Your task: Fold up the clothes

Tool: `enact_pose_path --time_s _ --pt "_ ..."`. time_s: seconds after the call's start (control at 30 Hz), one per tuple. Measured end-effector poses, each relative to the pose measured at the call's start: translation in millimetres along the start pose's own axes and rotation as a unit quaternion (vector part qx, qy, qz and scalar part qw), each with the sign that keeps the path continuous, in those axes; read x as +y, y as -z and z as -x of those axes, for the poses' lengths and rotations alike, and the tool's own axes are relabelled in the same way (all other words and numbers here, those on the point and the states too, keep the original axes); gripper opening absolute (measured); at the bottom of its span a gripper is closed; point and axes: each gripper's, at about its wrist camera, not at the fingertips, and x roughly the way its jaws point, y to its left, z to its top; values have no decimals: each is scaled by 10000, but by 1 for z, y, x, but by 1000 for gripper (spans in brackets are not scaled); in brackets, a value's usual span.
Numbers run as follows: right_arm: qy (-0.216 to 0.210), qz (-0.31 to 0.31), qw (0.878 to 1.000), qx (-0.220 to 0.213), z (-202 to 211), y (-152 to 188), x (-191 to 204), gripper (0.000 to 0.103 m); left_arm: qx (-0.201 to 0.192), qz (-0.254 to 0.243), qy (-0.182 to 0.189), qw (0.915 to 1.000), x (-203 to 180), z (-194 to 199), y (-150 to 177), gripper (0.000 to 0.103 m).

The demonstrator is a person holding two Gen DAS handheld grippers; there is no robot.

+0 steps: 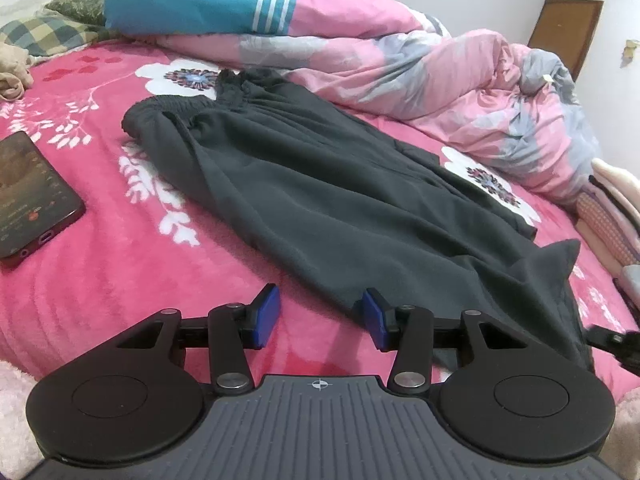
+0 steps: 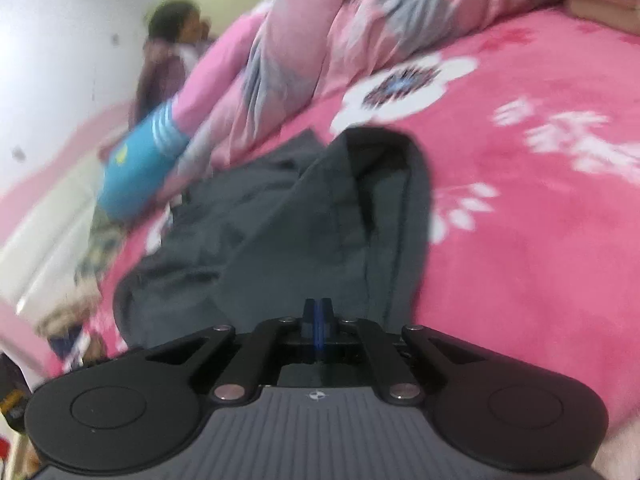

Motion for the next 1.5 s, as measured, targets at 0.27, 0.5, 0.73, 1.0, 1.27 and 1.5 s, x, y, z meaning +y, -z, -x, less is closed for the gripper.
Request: enact_pose_path --time_s 0.27,0.5,0.73,1.0,1.27,1.5 --pt "350 -502 9981 -97 35 25 -23 2 4 462 340 9984 17 4 -4 45" --pt "-394 1994 9790 -131 28 30 60 38 -184 1140 157 9932 40 5 -16 46" --pt "-227 4785 8776 174 -4 94 123 48 -144 1439 -137 9894 55 -17 -38 46" --pt "168 4786 8768 436 -22 92 123 0 -263 1284 -433 9904 53 -28 -49 4" --pt "-639 3273 9370 1038 -11 80 125 0 -407 1311 -777 9875 62 -23 -49 4" --pt "-970 2553 9519 1389 -6 59 97 19 -405 1150 -906 9884 66 -21 -45 8"
